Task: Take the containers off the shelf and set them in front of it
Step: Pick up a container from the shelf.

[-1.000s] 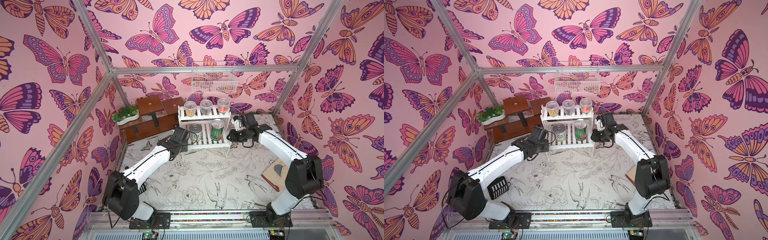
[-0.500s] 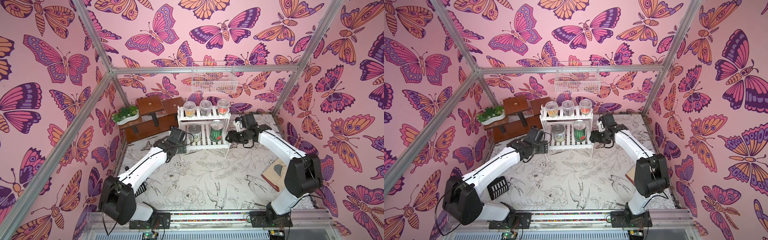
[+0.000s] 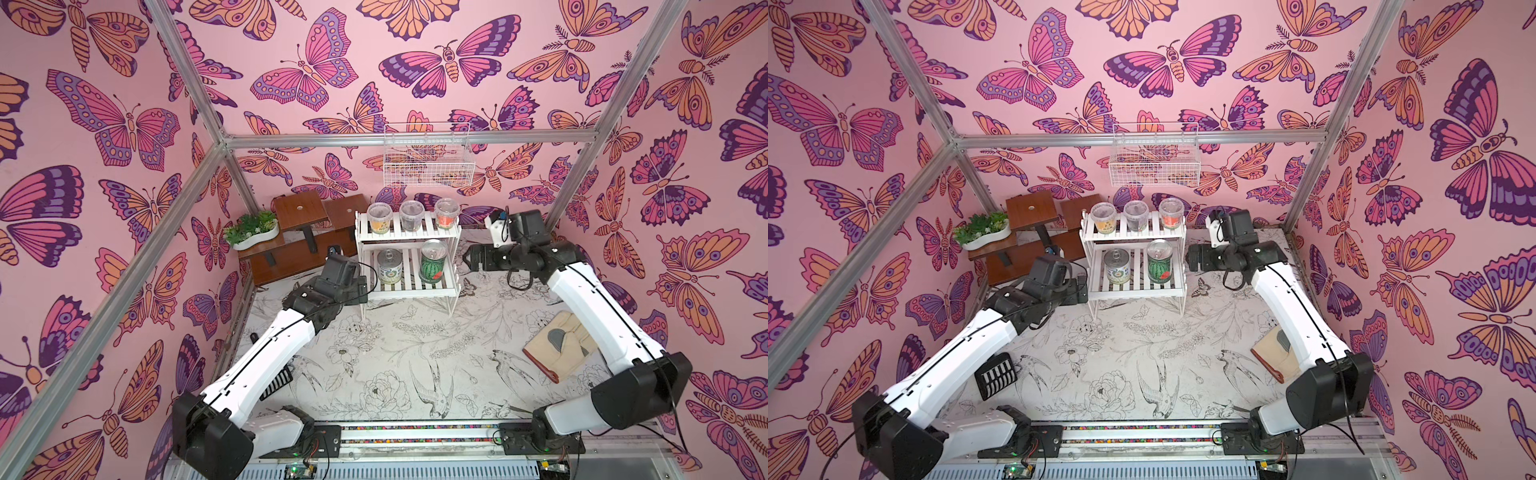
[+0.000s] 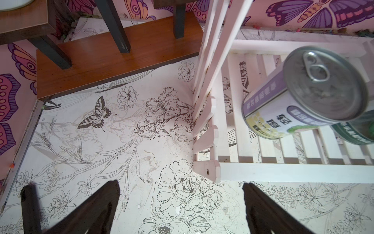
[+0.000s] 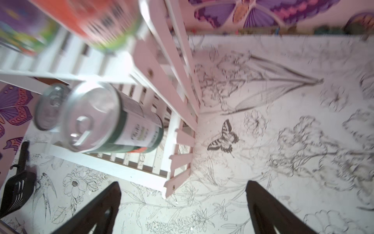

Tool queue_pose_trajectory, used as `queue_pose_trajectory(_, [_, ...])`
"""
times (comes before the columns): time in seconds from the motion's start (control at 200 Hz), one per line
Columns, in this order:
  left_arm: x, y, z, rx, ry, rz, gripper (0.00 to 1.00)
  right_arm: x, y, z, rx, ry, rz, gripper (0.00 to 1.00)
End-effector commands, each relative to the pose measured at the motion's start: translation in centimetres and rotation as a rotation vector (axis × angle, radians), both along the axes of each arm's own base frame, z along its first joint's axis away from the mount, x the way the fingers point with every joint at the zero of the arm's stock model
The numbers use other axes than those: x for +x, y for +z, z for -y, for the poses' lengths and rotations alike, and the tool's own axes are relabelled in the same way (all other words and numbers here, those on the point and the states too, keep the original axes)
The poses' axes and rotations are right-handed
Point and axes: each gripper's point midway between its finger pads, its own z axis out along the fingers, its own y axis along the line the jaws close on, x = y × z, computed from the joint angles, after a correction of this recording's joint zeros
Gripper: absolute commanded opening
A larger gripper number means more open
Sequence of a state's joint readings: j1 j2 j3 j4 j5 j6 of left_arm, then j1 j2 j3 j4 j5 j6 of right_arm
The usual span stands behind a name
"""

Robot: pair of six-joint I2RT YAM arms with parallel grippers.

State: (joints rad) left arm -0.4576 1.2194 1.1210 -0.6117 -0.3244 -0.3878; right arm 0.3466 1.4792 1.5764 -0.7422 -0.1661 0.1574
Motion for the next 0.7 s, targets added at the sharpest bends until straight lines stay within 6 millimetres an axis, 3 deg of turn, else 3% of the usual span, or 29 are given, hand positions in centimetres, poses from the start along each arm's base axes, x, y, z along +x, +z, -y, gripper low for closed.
queue_pose_trajectory(0.0, [-0.2, -0.7, 0.0, -0.022, -0.058, -0.012, 1.00, 0.4, 3.1, -0.5, -0.009, 0.068, 0.074, 0.99])
queue_pose_trajectory(0.105, [-0.2, -0.8, 0.1, -0.083, -0.090, -0.012, 1.00, 1.6, 5.8, -1.5, 0.001, 0.113, 0.134, 0.99])
queue_pose_trajectory(0.13, [-0.2, -0.8, 0.2, -0.097, -0.100, -0.011, 1.00, 2.5, 5.2, -1.9, -0.008, 0.120, 0.120, 0.99])
queue_pose_trajectory(0.356, [-0.3, -0.7, 0.2, -0.146, -0.142, -0.005, 1.00, 5.1, 6.2, -3.2, -0.018, 0.164, 0.146, 0.99])
queue_pose_trajectory(0.696, [-0.6, -0.9, 0.1, -0.171, -0.150, 0.001, 1.00, 6.6, 6.4, -4.9, 0.013, 0.197, 0.161, 0.99])
